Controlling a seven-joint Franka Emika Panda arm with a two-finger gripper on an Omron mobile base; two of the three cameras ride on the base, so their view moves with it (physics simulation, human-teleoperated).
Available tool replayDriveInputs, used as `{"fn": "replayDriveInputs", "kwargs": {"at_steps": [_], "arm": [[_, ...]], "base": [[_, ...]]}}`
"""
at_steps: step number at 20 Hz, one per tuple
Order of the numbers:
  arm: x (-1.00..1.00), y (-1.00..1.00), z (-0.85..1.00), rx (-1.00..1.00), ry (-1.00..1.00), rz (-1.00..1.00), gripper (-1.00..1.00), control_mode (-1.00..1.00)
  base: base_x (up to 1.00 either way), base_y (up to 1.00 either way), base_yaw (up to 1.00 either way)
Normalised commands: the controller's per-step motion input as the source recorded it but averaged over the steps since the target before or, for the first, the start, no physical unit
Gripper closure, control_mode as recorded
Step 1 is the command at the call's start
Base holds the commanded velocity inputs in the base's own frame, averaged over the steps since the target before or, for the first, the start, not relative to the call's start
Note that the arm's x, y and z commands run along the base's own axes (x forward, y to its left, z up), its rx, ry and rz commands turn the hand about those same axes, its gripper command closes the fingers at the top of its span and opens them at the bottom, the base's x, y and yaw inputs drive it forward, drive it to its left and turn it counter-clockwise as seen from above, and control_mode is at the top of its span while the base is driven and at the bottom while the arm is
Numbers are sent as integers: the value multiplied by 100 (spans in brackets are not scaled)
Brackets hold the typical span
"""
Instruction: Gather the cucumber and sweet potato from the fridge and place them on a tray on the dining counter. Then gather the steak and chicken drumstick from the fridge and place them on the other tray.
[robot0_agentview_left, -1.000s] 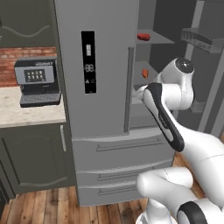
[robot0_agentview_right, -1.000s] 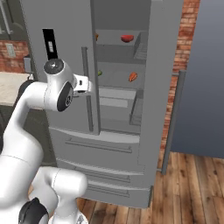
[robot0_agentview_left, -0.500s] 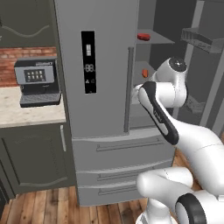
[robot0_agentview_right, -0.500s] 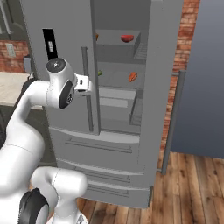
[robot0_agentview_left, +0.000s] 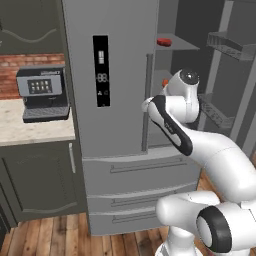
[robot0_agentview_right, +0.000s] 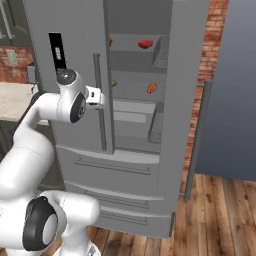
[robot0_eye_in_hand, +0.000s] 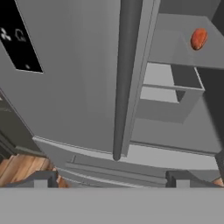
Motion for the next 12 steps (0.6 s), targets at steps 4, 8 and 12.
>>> {"fn": "replayDriveInputs", "kwargs": {"at_steps": [4,8,12], "arm": [[32,0,-1,0,0,-6,-100,-100],[34,0,0,0,0,-9,-100,-100],[31,0,-3,0,0,-7,-100,-100]], "base": [[0,0,0],[0,0,0],[0,0,0]]}}
